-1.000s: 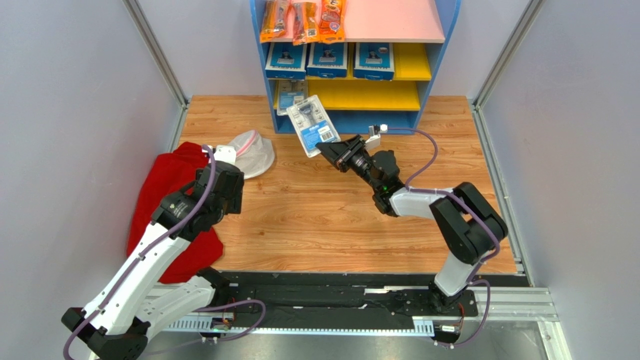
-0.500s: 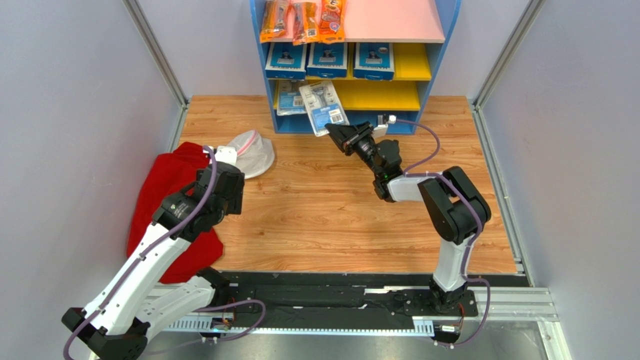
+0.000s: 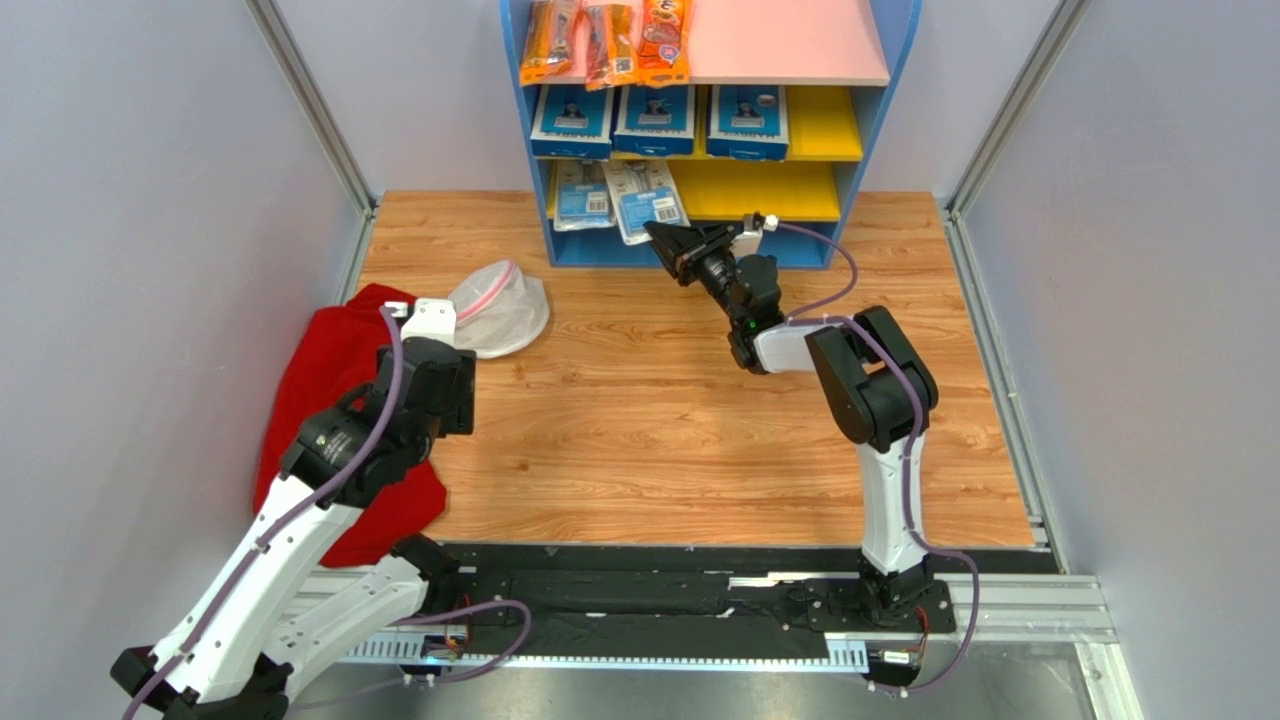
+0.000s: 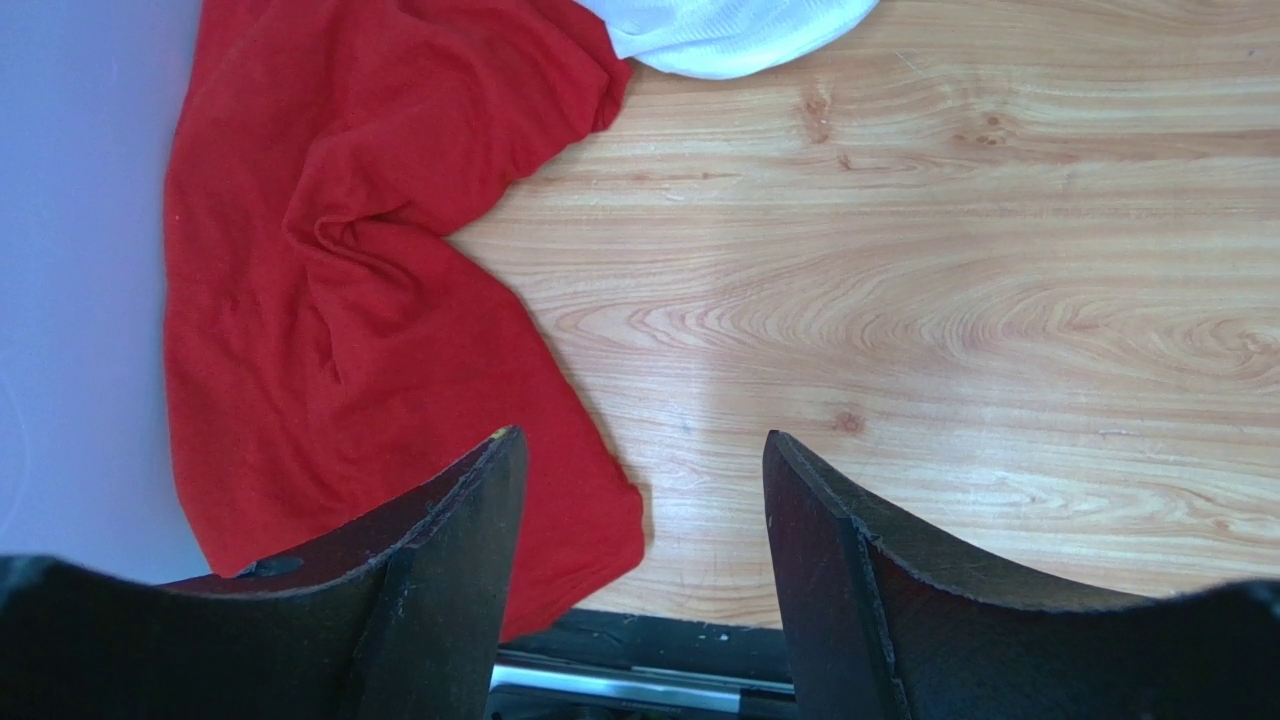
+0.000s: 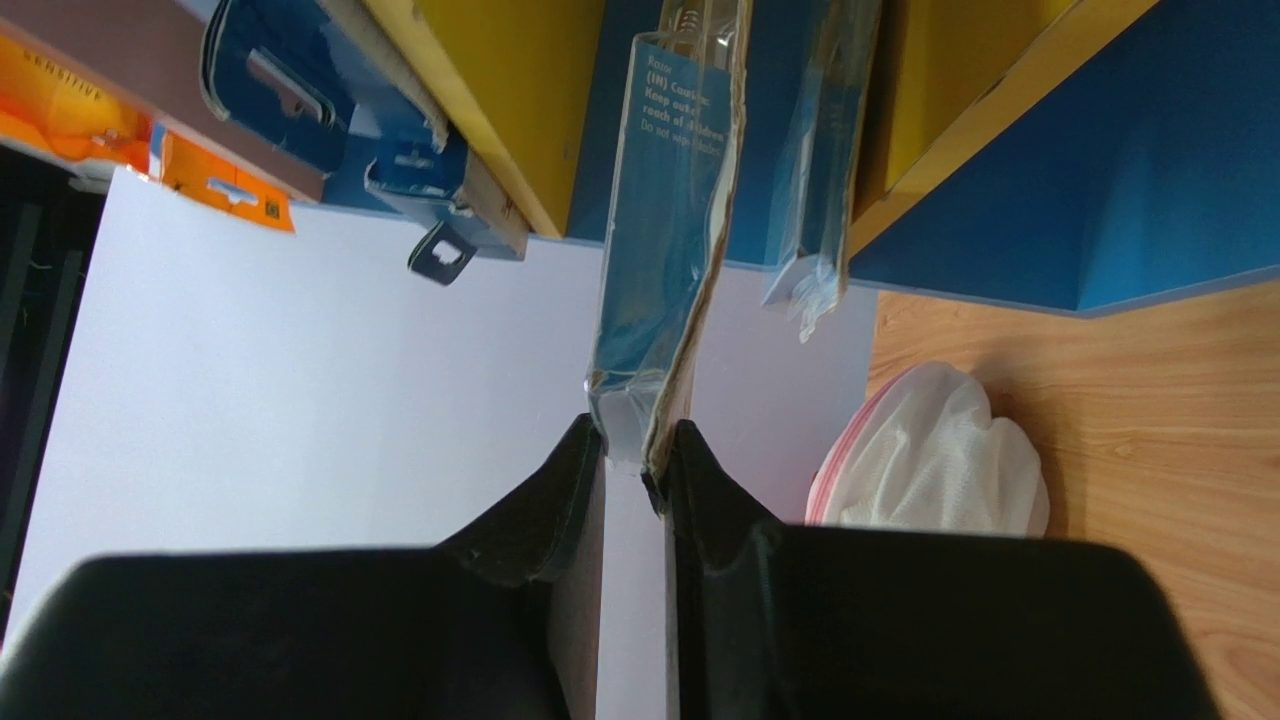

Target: Place and organize the shaving razors onto the shelf

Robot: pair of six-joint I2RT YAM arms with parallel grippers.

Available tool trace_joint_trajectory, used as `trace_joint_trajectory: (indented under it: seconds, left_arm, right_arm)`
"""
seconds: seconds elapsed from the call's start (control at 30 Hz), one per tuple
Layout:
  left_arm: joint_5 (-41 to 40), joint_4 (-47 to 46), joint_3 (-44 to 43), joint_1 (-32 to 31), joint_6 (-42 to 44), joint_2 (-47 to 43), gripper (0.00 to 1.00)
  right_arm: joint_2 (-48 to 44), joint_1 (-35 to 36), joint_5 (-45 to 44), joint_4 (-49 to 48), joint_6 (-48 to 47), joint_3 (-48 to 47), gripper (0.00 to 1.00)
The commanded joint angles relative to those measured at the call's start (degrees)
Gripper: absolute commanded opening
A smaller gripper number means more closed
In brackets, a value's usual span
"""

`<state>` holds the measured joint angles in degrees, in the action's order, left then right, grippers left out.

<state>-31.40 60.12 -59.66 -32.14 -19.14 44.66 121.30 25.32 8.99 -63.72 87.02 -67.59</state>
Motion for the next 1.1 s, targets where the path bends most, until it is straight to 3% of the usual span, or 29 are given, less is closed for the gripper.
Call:
trace_joint_trajectory:
  seconds: [0.0,0.33,1.07]
  left_arm:
    - [0.0,-2.5,0.5,0.2,1.0,-1.2,0.68]
    - [-0.1,-2.9,1.0,0.2,1.0,-1.1,0.68]
    - [0.5,-3.9,1.9,0.2,1.5,-1.9,0.68]
  right_arm:
    - [0.6,-1.1,-2.2,0.4,0.2,-4.3,0.00]
    - [1.9,-2.7,-1.5,12.6,-3.5,-11.4,0.03]
    - [7.9,-2.0,-2.5,21.6,-4.1,-21.2,0.12]
